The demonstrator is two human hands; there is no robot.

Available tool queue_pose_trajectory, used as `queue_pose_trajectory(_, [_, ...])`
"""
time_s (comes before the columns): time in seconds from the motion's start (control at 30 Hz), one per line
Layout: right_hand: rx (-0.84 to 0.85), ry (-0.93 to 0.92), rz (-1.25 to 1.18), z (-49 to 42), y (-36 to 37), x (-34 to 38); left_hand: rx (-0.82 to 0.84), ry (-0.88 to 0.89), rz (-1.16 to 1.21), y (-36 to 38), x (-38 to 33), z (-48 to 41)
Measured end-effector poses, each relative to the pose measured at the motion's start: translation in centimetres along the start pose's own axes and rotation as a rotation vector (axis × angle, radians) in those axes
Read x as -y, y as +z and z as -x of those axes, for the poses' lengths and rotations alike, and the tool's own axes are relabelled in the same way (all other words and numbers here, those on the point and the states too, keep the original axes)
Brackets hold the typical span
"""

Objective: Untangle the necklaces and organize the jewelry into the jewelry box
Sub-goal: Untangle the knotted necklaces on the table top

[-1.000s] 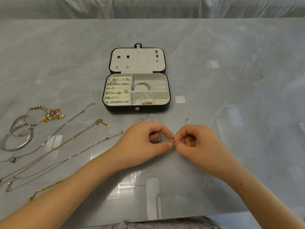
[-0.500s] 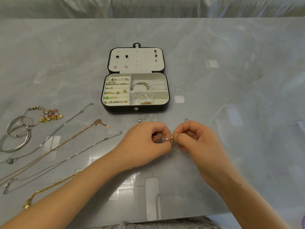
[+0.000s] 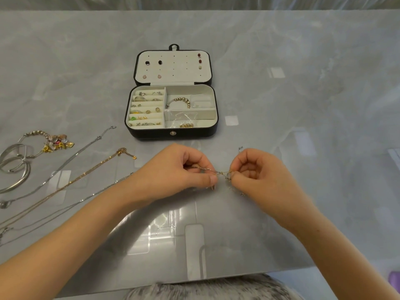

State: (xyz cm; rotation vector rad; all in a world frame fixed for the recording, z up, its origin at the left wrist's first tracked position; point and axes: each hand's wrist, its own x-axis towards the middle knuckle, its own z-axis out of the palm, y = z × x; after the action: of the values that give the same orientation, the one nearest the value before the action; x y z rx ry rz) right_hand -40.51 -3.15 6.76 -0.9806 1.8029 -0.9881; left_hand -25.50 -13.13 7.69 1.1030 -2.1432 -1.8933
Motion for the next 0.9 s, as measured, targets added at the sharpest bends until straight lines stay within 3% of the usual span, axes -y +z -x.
queue_pose_trajectory(0.13, [-0.034,-0.074,0.135,0.1,-0.1,0.1,-0.006,-0.005,0.002,0.0,0.0,-0.2])
queue_pose_trajectory(0.33, [0.059,0.09,-0.354,-0.3,-0.6,1.1,-0.08,0.079,-0.207,0.2,0.5,-0.2])
queue_pose_trajectory(0.47, [0.157,0.198,-0.557,-0.6,-0.7,1.1,-0.187,0.136,-0.348,0.6,0.8,0.0])
queue_pose_trajectory(0.67, [0.248,0.285,-0.48,-0.7,-1.1,0.9,-0.371,0.231,-0.557,1.2,1.3,0.1])
queue_pose_trajectory(0.9, [0.239,0.27,-0.451,-0.6,-1.6,0.6,-0.501,0.317,-0.617,2.1,1.8,0.3])
